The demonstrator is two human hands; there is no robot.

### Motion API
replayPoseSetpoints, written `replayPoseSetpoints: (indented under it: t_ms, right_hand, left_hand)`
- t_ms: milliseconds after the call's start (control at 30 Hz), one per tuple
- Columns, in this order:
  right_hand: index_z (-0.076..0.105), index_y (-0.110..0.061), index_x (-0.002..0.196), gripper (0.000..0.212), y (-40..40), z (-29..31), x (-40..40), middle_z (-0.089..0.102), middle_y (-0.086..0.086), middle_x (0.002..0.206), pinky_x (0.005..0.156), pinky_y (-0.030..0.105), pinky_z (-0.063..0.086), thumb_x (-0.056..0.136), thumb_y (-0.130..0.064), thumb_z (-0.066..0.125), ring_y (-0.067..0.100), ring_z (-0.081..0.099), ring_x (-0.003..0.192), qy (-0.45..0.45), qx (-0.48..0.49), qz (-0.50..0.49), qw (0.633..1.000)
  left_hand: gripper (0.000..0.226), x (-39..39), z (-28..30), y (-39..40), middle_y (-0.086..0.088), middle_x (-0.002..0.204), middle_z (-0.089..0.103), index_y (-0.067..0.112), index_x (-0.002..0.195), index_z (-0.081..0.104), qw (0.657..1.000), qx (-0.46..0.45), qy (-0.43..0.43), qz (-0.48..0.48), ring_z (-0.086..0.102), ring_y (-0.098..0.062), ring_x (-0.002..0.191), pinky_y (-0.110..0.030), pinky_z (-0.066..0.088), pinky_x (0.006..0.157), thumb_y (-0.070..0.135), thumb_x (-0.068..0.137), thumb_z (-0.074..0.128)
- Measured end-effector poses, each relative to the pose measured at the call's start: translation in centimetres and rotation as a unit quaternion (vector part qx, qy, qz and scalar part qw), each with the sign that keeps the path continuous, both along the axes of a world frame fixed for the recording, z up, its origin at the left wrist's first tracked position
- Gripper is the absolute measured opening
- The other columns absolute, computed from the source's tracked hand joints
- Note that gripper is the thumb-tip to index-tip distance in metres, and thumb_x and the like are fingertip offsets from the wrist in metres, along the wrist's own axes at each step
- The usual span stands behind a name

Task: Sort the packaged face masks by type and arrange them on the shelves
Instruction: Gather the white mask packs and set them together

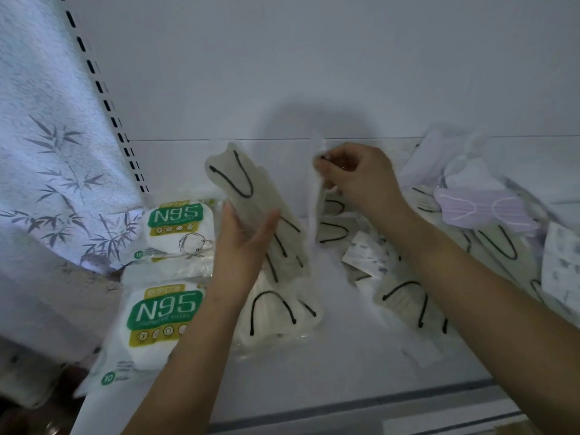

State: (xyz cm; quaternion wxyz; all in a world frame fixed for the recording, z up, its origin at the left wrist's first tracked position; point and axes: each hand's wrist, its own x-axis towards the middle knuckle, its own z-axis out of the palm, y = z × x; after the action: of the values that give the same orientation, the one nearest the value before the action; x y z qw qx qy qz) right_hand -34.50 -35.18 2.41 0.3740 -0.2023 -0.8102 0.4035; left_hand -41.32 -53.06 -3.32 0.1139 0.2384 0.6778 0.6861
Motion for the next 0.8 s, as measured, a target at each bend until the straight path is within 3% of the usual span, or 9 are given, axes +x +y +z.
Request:
replayPoseSetpoints:
  t_ms: [133, 167, 233, 300, 400, 533, 667, 733, 800]
  right_hand:
    - [0.072, -0.006, 0.086, 0.026, -3.0, 0.0, 0.0, 0.075, 0.010, 0.078, 0.064, 0.033, 0.060, 0.094, -0.030, 0.065, 0.021, 0.071, 0.065, -0.009, -0.146, 0.140, 0.979]
    - [0.072, -0.006, 0.088, 0.027, -2.3, -0.4, 0.0, 0.074, 0.010, 0.079, 0.065, 0.034, 0.061, 0.095, -0.031, 0.062, 0.021, 0.071, 0.066, -0.009, -0.120, 0.122, 0.985]
    - [0.070, -0.007, 0.092, 0.024, 1.0, -1.9, 0.1, 0.072, 0.004, 0.081, 0.068, 0.034, 0.058, 0.095, -0.030, 0.062, 0.021, 0.070, 0.073, -0.096, 0.070, 0.050, 0.992]
    - [0.068, -0.009, 0.097, 0.025, 4.2, -4.4, 0.5, 0.068, 0.003, 0.092, 0.073, 0.034, 0.050, 0.092, -0.033, 0.063, 0.024, 0.065, 0.087, -0.290, 0.232, 0.028, 0.928]
    - [0.059, -0.020, 0.074, 0.025, 6.6, -8.8, 1.1, 0.061, 0.001, 0.079, 0.063, 0.030, 0.041, 0.088, -0.040, 0.064, 0.026, 0.064, 0.082, -0.437, 0.281, 0.054, 0.853]
    - [0.071, -0.017, 0.069, 0.029, 7.3, -8.4, 0.4, 0.069, 0.004, 0.074, 0.059, 0.028, 0.036, 0.083, -0.042, 0.065, 0.025, 0.065, 0.076, -0.359, 0.333, -0.001, 0.872]
    - [0.075, -0.014, 0.082, 0.025, 4.7, -2.9, 0.8, 0.070, -0.005, 0.082, 0.069, 0.018, 0.046, 0.084, -0.039, 0.074, 0.006, 0.061, 0.071, -0.077, 0.156, -0.061, 0.983]
    - [0.073, -0.013, 0.077, 0.026, 1.8, -0.4, 1.1, 0.071, -0.005, 0.074, 0.064, 0.012, 0.045, 0.084, -0.038, 0.074, 0.002, 0.062, 0.062, 0.015, 0.110, -0.065, 0.992]
    - [0.073, -0.013, 0.074, 0.029, -1.3, 0.5, 0.8, 0.071, -0.003, 0.066, 0.061, 0.020, 0.053, 0.084, -0.040, 0.073, 0.005, 0.066, 0.057, 0.026, 0.076, -0.028, 0.996]
  left_hand:
    - [0.037, 0.7, -0.2, 1.4, 0.021, 0.102, 0.067, 0.027, 0.117, 0.055, 0.997, -0.048, 0.053, -0.038, 0.064, 0.012, 0.092, -0.006, 0.050, 0.072, 0.013, 0.088, 0.073]
    - [0.033, 0.4, -0.4, 1.3, 0.019, 0.101, 0.067, 0.025, 0.115, 0.056, 0.997, -0.053, 0.047, -0.021, 0.065, 0.010, 0.092, -0.008, 0.052, 0.073, 0.010, 0.089, 0.069]
    - [0.029, -0.6, -0.7, 0.7, 0.011, 0.100, 0.069, 0.024, 0.109, 0.059, 0.999, -0.041, 0.005, 0.016, 0.070, -0.005, 0.095, -0.026, 0.058, 0.083, 0.014, 0.083, 0.067]
    - [0.031, -1.4, -0.9, 0.0, 0.006, 0.106, 0.072, 0.029, 0.108, 0.061, 0.998, -0.024, -0.039, 0.036, 0.070, -0.018, 0.100, -0.045, 0.057, 0.092, 0.018, 0.079, 0.066]
    - [0.035, -1.6, -0.8, -0.9, 0.003, 0.112, 0.072, 0.026, 0.117, 0.061, 0.997, -0.023, -0.056, 0.047, 0.070, -0.022, 0.103, -0.051, 0.055, 0.095, 0.015, 0.084, 0.066]
    - [0.044, -1.3, -0.9, -1.5, 0.002, 0.114, 0.072, 0.025, 0.120, 0.060, 0.995, -0.014, -0.074, 0.061, 0.069, -0.023, 0.104, -0.052, 0.055, 0.096, 0.021, 0.077, 0.067]
    - [0.037, -0.9, -1.1, -1.4, 0.008, 0.109, 0.071, 0.025, 0.122, 0.059, 0.995, 0.004, -0.053, 0.083, 0.069, -0.015, 0.100, -0.048, 0.055, 0.096, 0.010, 0.090, 0.064]
    - [0.033, -0.4, -0.8, -1.1, 0.010, 0.109, 0.071, 0.026, 0.123, 0.058, 0.996, 0.022, -0.034, 0.081, 0.069, -0.009, 0.100, -0.040, 0.057, 0.094, 0.011, 0.094, 0.062]
    - [0.029, 0.5, -0.3, -0.7, 0.009, 0.111, 0.072, 0.022, 0.126, 0.059, 0.998, 0.052, -0.021, 0.037, 0.069, -0.006, 0.103, -0.032, 0.057, 0.090, 0.025, 0.098, 0.062]
